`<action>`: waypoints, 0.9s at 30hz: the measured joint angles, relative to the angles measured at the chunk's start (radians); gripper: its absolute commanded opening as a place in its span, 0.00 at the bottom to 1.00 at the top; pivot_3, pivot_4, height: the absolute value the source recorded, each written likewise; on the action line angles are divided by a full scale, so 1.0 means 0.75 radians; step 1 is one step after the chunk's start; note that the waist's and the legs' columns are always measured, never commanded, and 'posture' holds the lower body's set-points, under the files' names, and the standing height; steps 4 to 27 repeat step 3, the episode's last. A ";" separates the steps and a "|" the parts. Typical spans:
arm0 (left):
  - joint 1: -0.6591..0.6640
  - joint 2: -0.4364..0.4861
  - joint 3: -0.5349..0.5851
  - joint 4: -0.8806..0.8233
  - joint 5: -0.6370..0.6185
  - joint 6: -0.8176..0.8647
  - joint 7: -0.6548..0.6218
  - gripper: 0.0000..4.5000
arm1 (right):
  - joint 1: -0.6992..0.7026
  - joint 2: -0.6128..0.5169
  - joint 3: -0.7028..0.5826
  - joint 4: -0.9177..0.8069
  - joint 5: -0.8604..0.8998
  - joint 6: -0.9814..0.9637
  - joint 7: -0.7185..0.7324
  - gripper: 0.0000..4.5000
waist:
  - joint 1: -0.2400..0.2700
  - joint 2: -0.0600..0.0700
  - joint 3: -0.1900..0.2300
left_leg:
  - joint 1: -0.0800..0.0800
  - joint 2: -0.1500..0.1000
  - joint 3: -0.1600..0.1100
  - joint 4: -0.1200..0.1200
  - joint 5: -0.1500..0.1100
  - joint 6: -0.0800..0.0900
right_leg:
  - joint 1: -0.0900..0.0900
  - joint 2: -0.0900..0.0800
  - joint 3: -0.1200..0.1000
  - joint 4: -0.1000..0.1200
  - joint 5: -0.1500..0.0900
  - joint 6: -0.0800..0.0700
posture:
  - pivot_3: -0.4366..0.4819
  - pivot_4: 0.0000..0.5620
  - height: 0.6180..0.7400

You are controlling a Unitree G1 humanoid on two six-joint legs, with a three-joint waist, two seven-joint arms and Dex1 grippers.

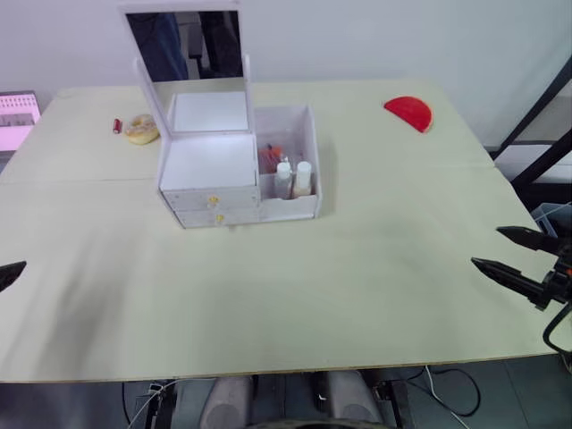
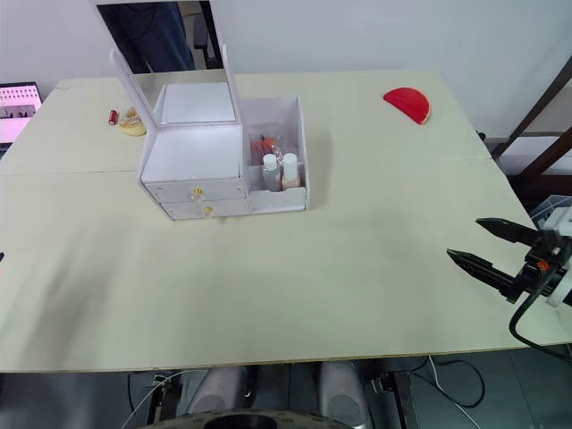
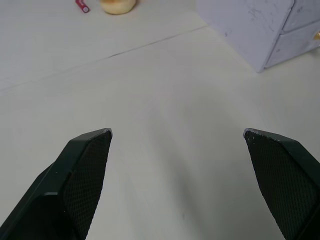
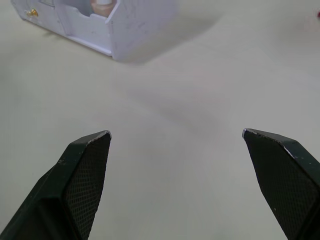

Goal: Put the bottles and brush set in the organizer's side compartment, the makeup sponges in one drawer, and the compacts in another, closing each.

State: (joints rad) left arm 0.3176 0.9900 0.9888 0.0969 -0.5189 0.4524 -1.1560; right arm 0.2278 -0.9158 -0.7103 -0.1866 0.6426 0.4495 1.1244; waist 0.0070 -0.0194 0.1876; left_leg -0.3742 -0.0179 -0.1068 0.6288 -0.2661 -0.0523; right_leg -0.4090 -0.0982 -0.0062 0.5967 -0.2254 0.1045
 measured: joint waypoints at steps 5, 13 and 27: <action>-0.009 0.000 -0.006 -0.002 -0.005 0.002 0.004 0.98 | -0.016 0.000 0.010 -0.012 0.000 0.008 -0.007 1.00 | 0.000 0.000 0.000 | 0.000 0.000 0.000 0.000 0.000 0.000 | 0.000 0.000 0.000 0.000 0.000 0.000 | 0.48 0.27 1.00; -0.009 0.000 -0.006 -0.002 -0.005 0.002 0.004 0.98 | -0.016 0.000 0.010 -0.012 0.000 0.008 -0.007 1.00 | 0.000 0.000 0.000 | 0.000 0.000 0.000 0.000 0.000 0.000 | 0.000 0.000 0.000 0.000 0.000 0.000 | 0.48 0.27 1.00; -0.009 0.000 -0.006 -0.002 -0.005 0.002 0.004 0.98 | -0.016 0.000 0.010 -0.012 0.000 0.008 -0.007 1.00 | 0.000 0.000 0.000 | 0.000 0.000 0.000 0.000 0.000 0.000 | 0.000 0.000 0.000 0.000 0.000 0.000 | 0.48 0.27 1.00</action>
